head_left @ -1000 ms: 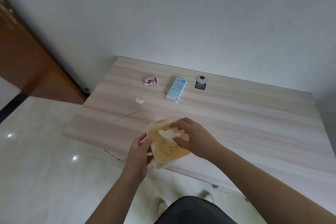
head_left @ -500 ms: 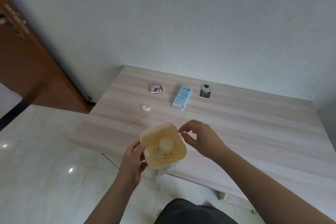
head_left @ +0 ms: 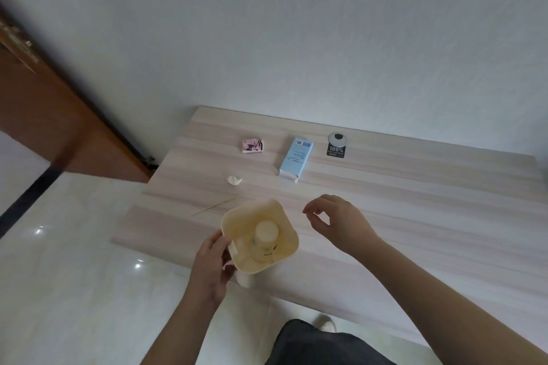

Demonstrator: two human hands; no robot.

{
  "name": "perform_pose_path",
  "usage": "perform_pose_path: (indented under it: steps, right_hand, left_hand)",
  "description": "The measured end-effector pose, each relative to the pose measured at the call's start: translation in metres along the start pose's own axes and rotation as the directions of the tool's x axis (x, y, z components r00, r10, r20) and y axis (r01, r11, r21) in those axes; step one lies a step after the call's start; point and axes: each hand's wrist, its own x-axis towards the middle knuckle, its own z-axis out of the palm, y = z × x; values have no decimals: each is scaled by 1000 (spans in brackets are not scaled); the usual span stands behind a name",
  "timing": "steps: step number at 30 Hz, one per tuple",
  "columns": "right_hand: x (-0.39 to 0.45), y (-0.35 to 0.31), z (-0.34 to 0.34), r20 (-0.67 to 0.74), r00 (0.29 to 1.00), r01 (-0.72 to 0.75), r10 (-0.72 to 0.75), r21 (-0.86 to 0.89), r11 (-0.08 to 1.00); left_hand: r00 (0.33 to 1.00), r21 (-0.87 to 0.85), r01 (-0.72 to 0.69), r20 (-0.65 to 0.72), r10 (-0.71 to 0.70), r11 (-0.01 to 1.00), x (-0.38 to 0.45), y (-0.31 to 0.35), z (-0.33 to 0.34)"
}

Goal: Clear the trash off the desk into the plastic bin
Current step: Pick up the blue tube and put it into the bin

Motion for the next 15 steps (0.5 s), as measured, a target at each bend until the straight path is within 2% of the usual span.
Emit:
perform_pose_path:
  steps: [11, 15]
  right_hand:
    - [35, 23, 6, 40, 999, -20, 16, 87, 996]
    - [44, 21, 10, 20, 999, -52, 50, 87, 995]
  left_hand:
    - [998, 1, 5, -66, -5, 1000, 16, 27, 13]
    - [1000, 34, -6, -12, 7, 999, 31, 39, 13]
